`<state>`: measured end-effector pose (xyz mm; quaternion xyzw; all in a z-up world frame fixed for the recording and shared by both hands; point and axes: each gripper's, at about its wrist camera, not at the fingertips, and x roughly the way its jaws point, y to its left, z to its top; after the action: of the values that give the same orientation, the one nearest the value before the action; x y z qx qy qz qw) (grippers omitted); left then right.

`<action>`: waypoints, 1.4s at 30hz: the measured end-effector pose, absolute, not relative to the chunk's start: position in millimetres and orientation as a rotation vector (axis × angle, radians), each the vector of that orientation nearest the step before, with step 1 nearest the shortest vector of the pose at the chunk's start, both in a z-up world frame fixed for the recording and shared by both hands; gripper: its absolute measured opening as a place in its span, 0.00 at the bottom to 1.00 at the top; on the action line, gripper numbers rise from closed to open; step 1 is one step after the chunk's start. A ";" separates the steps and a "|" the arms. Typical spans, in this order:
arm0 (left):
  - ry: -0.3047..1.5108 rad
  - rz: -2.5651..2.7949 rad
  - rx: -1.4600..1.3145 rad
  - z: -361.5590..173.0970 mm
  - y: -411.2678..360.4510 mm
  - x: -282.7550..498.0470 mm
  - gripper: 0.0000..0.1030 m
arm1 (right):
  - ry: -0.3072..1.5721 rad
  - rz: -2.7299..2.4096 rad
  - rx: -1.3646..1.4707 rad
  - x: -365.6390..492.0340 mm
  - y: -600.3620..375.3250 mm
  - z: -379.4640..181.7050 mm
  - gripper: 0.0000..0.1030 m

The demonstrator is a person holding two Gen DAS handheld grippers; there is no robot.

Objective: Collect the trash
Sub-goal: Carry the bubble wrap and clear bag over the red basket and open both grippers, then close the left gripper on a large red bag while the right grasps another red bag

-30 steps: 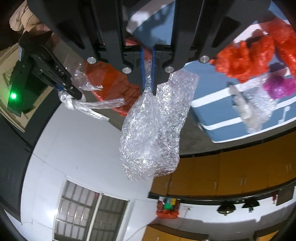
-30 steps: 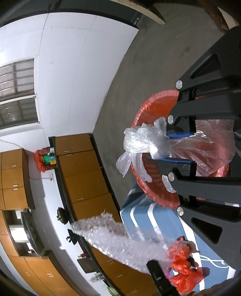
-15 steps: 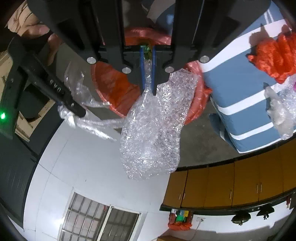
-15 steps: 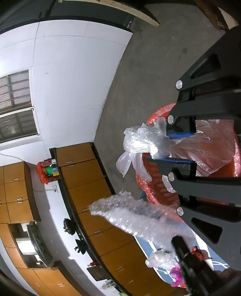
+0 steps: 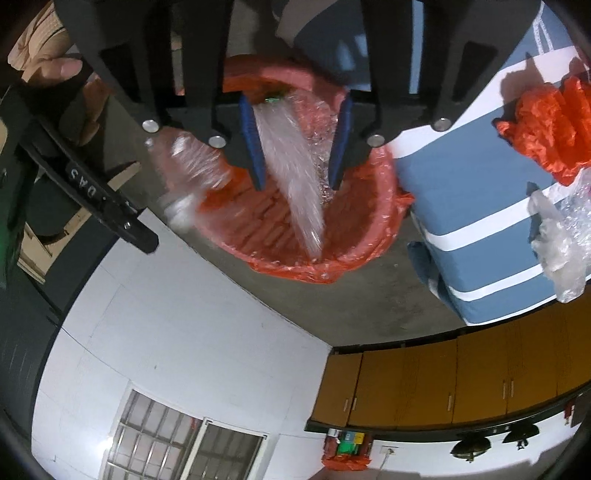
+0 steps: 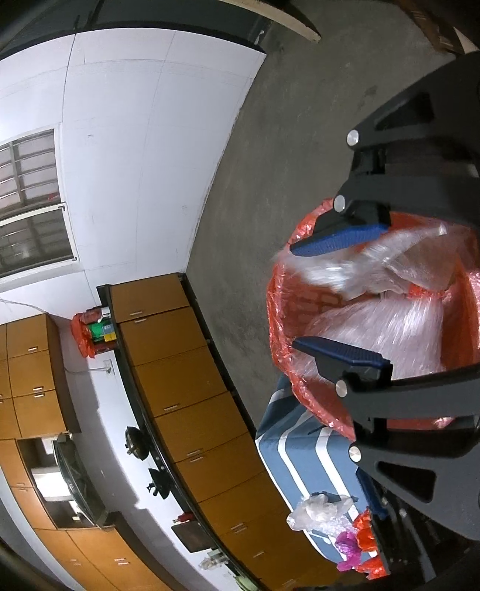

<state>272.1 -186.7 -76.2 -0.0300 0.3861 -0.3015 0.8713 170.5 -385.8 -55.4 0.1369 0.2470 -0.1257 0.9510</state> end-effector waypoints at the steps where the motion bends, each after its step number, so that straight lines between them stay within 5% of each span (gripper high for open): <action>1: 0.802 -0.622 -0.064 -75.2 -183.1 271.3 0.38 | 0.505 -0.256 0.273 170.6 -384.6 -54.8 0.45; 17: 0.646 -0.304 0.039 -42.5 -90.8 225.0 0.67 | 0.532 -0.180 0.186 163.4 -336.1 -48.7 0.45; 28: 0.566 0.067 0.026 -19.9 50.8 203.4 0.73 | 0.567 -0.011 0.133 175.8 -261.0 -53.5 0.45; 42: 0.829 0.106 -0.093 -95.4 111.2 223.9 0.72 | 0.596 0.116 0.068 181.0 -189.9 -55.5 0.45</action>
<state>223.9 111.2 -95.4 -0.0453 0.4022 0.0514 0.9130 181.0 -189.9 -55.5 0.0333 0.2933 0.0569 0.9537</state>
